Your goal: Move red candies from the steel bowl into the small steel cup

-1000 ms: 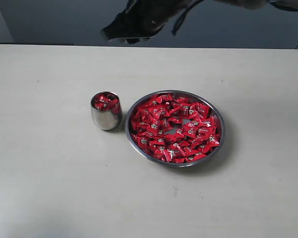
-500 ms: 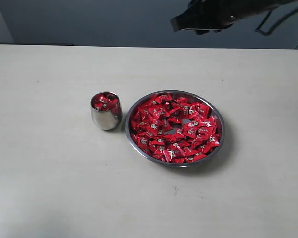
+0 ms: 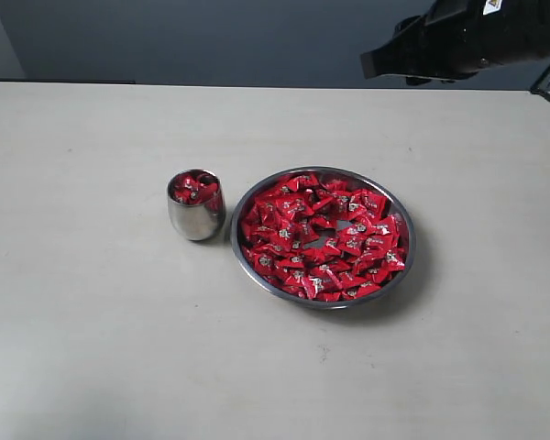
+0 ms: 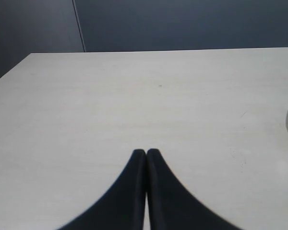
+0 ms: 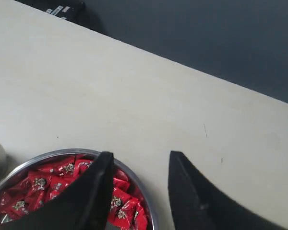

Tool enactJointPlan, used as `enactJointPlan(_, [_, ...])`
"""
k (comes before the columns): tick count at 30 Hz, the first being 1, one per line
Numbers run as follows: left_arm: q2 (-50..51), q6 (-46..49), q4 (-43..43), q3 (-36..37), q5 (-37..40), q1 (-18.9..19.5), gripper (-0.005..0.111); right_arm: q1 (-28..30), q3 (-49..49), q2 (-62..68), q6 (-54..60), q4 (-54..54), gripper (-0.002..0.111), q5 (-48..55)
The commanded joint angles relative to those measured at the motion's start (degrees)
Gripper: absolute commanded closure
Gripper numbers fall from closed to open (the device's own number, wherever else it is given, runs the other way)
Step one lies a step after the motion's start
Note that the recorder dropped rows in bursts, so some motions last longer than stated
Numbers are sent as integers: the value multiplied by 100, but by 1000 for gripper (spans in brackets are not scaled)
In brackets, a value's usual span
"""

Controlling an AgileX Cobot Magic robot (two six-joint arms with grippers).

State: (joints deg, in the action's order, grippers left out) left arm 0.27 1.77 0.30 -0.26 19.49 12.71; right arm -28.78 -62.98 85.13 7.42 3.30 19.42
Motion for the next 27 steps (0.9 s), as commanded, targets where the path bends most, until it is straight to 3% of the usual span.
enactJointPlan(1, [-27, -8, 0, 26, -58, -27, 106, 31, 270, -38, -228, -21, 70, -306])
enactJointPlan(27, [-27, -8, 0, 26, -58, -27, 106, 31, 502, -569, -742, -198, 70, -467])
